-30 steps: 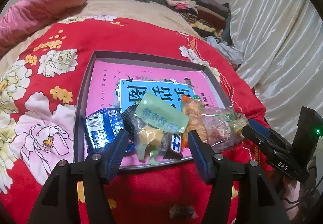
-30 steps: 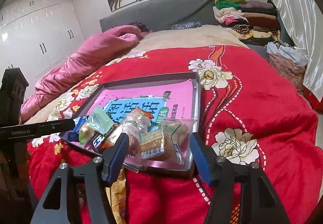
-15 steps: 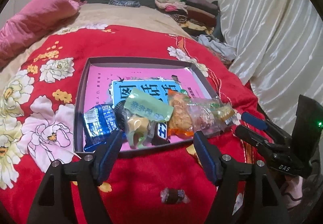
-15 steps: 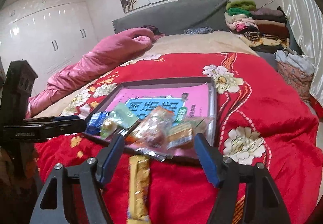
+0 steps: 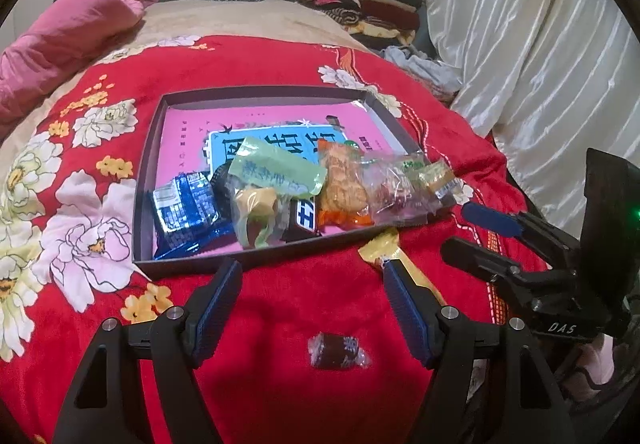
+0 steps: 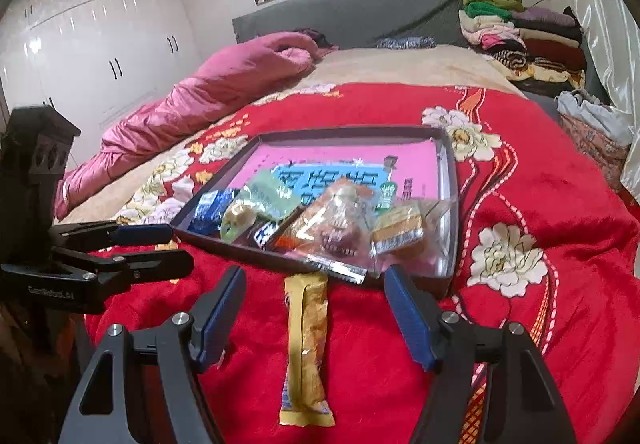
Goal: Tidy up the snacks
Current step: 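Grasp the small wrapped chocolate with the left gripper while the right grasps the yellow wafer bar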
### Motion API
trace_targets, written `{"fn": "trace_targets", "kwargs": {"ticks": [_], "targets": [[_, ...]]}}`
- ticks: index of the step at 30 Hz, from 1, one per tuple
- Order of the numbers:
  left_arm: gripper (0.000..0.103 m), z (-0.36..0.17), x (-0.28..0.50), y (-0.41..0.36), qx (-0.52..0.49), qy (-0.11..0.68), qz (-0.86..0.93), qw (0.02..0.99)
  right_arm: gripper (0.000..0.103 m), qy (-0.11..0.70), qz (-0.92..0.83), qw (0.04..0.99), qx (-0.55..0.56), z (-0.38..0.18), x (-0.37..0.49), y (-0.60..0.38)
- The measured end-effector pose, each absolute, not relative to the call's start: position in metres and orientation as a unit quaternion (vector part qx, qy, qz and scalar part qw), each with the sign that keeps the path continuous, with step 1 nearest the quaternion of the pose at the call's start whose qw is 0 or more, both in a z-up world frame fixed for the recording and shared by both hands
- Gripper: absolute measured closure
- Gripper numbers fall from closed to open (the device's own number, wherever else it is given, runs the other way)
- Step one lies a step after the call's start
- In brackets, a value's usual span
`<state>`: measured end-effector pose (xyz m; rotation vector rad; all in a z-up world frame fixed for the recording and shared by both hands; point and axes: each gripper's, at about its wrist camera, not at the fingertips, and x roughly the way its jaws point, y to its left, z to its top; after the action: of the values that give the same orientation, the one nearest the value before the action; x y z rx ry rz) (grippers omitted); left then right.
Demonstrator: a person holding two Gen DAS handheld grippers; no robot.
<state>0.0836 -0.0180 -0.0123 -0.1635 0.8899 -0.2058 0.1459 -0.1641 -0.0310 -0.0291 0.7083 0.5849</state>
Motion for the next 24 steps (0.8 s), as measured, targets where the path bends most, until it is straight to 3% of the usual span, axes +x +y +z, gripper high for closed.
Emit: {"fn": "trace_targets", "kwargs": {"ticks": [13, 24], "targets": [[0.028, -0.033, 0.069, -0.026, -0.068, 0.467, -0.116, 0.874, 0.032, 0.416, 0.269, 0.866, -0.060, -0.062, 0.144, -0.147], [0.031, -0.057, 0.062, -0.040, -0.056, 0.498, -0.131, 0.855, 0.060, 0.463, 0.273, 0.836, -0.110, -0.089, 0.146, -0.127]]}}
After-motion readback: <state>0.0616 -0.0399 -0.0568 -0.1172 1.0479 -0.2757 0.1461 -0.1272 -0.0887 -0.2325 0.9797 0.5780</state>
